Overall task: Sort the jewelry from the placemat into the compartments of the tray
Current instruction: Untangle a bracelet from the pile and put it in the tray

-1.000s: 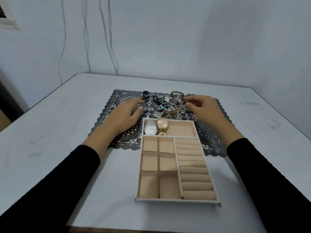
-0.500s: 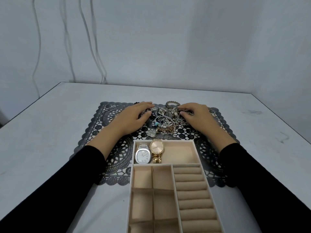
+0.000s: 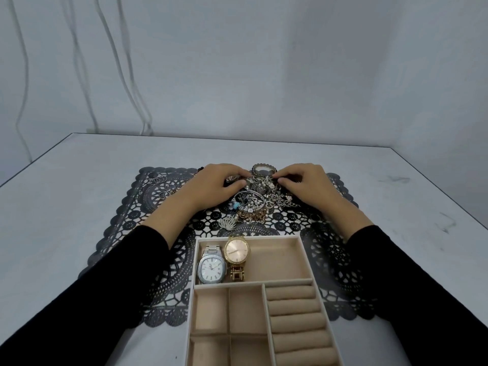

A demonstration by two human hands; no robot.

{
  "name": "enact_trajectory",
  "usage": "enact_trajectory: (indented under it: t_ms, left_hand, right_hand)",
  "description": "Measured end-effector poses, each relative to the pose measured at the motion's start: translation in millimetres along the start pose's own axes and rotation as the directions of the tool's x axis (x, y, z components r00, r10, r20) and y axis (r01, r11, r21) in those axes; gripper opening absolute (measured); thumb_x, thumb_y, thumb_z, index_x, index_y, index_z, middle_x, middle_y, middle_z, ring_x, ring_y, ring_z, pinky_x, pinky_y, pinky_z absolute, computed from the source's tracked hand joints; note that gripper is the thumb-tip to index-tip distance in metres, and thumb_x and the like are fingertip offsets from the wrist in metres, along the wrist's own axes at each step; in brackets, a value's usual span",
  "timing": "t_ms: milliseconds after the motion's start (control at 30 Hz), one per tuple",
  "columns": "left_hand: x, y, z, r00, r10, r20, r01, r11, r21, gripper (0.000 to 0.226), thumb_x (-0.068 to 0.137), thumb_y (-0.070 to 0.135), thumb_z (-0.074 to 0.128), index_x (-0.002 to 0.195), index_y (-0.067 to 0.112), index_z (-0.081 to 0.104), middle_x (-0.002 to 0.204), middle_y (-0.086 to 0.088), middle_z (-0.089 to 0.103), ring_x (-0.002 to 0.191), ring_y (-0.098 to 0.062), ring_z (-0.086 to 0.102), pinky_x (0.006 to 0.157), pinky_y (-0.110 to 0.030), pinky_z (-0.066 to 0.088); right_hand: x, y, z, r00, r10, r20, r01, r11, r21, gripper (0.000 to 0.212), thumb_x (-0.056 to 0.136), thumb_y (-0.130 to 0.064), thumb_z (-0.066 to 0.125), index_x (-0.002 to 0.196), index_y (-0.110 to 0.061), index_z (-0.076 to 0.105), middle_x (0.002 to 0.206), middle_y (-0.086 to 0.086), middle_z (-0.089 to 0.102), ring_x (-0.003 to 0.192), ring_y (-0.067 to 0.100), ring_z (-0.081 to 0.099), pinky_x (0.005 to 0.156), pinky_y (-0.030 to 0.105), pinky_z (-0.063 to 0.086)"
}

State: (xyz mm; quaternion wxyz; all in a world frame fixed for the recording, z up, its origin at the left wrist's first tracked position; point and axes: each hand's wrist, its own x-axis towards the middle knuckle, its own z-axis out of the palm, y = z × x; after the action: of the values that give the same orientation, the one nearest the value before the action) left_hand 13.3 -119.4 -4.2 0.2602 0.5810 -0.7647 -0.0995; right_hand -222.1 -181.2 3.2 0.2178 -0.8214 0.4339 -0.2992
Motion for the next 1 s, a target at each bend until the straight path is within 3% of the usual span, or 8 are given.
enact_trajectory:
  t_ms: [67,200,333,433,533,700,833,1000]
  left_hand:
    - [0,-2,-1,1.0,0.002,-0.029,-0.003,1.0,-0.028,0.023,0.094,0.035,0.06,0.115,0.027,0.068,0.117,0.012,0.067,0.107,-0.003,0.056,0.09,-0.022,0.039]
    - [-3,-7,-2,0.997,-0.05,-0.061,0.044,0.993,-0.106,0.017,0.091,0.039,0.065,0.104,0.029,0.069,0.108,0.014,0.066,0.104,-0.008,0.059,0.095,-0.032,0.047]
    - [-6,-6,-2,0.996,-0.052,-0.078,0.043,0.992,-0.122,0.015,0.091,0.038,0.065,0.103,0.029,0.067,0.109,0.013,0.066,0.106,-0.009,0.059,0.093,-0.029,0.045]
    - [-10,-7,-2,0.996,-0.067,-0.063,0.059,0.991,-0.116,0.019,0.093,0.038,0.062,0.108,0.028,0.066,0.113,0.013,0.065,0.11,-0.009,0.057,0.091,-0.026,0.04]
    - [-13,-7,-1,0.995,-0.073,-0.067,0.065,0.992,-0.112,0.018,0.093,0.039,0.062,0.107,0.029,0.066,0.111,0.015,0.065,0.111,-0.011,0.058,0.09,-0.028,0.041]
    - [-16,-4,-1,0.992,-0.064,-0.107,0.05,0.991,-0.128,0.019,0.093,0.033,0.063,0.108,0.021,0.068,0.106,0.014,0.066,0.105,-0.006,0.058,0.081,-0.005,0.033]
    - [-18,-2,-2,0.991,-0.064,-0.119,0.048,0.989,-0.137,0.018,0.094,0.031,0.063,0.108,0.022,0.068,0.103,0.014,0.066,0.102,-0.005,0.058,0.08,-0.004,0.033]
    - [-19,0,-3,0.989,-0.06,-0.137,0.039,0.988,-0.151,0.017,0.094,0.029,0.062,0.108,0.021,0.068,0.101,0.015,0.064,0.099,-0.004,0.056,0.078,-0.003,0.033]
  right_hand:
    - [0,2,-3,1.0,0.009,-0.001,-0.009,1.0,0.021,0.015,0.086,-0.016,0.068,0.097,-0.023,0.076,0.096,-0.007,0.072,0.094,0.005,0.062,0.078,0.007,0.042]
    - [-3,7,-11,0.999,0.036,0.006,-0.037,0.995,0.095,0.016,0.086,-0.017,0.068,0.096,-0.027,0.076,0.09,-0.015,0.071,0.09,-0.001,0.062,0.08,0.014,0.043]
    - [-5,11,-19,0.998,0.039,0.044,-0.045,0.986,0.16,0.015,0.084,-0.022,0.072,0.095,-0.032,0.076,0.088,-0.018,0.072,0.086,-0.004,0.064,0.079,0.016,0.045]
    - [-6,11,-19,0.997,0.021,0.069,-0.031,0.988,0.149,0.017,0.08,-0.024,0.075,0.094,-0.033,0.075,0.095,-0.018,0.072,0.095,-0.003,0.063,0.089,0.02,0.046]
    - [-7,5,-13,1.0,-0.024,0.0,0.024,0.993,0.117,0.016,0.08,-0.021,0.075,0.093,-0.029,0.074,0.097,-0.015,0.072,0.099,-0.003,0.062,0.096,0.022,0.046]
    - [-8,-15,-1,0.996,-0.088,0.018,0.087,0.995,0.05,0.021,0.081,-0.028,0.075,0.102,-0.023,0.074,0.101,-0.009,0.07,0.098,0.002,0.061,0.089,0.019,0.043]
    - [-7,-16,4,0.993,-0.113,0.024,0.114,0.991,-0.066,0.019,0.084,-0.021,0.072,0.103,-0.02,0.074,0.102,-0.004,0.071,0.095,0.006,0.061,0.088,0.019,0.045]
    - [-6,-11,-3,0.996,-0.035,-0.079,0.04,0.998,0.056,0.014,0.085,-0.015,0.068,0.093,-0.024,0.076,0.09,-0.01,0.072,0.084,-0.001,0.063,0.078,0.014,0.048]
